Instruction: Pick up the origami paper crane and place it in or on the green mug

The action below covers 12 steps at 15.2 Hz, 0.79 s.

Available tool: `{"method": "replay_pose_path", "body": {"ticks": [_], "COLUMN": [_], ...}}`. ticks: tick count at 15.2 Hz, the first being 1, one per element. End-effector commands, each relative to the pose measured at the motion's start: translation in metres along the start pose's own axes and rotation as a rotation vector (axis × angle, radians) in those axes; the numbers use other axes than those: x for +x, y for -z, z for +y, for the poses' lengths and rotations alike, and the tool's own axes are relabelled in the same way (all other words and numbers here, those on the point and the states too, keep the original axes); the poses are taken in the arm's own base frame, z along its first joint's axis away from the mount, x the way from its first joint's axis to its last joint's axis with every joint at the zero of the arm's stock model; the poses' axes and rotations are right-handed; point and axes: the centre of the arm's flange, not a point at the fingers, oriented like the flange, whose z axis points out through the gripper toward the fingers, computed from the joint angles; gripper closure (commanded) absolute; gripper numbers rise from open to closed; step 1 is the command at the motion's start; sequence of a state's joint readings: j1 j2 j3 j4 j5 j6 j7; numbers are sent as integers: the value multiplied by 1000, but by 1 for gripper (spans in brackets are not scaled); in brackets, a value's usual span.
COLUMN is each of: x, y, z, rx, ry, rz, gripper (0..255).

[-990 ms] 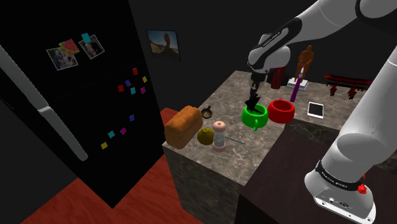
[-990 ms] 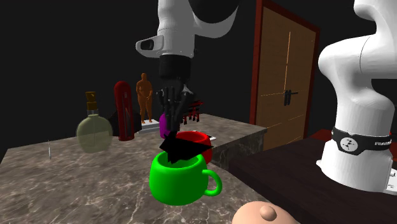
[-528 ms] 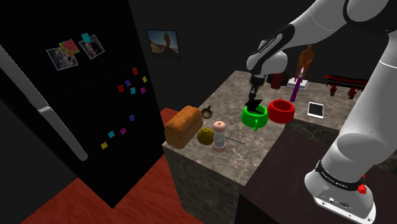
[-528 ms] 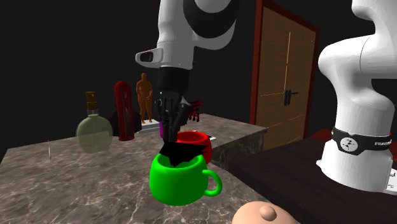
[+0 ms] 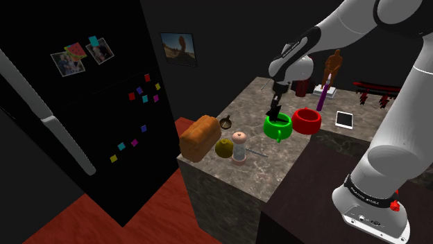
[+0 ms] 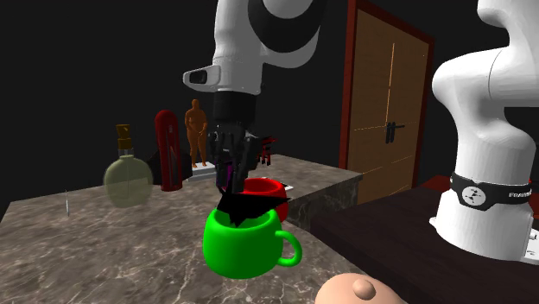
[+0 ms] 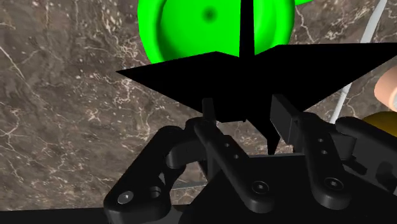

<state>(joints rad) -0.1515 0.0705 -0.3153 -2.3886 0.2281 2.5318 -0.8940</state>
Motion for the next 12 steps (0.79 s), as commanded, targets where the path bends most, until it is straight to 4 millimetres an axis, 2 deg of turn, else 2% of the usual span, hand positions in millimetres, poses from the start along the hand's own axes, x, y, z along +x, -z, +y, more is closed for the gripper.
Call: {"method": "replay_pose_path", "body": {"ticks": [1, 5, 9, 12], "x": [-7, -5, -3, -3], "y": [-10, -13, 37, 37], "z": [-3, -5, -4, -4], "rx": [20, 20, 20, 20], "ry": [-1, -1, -1, -1], "rz": [-27, -27, -27, -27], "gripper": [0, 0, 0, 0]}}
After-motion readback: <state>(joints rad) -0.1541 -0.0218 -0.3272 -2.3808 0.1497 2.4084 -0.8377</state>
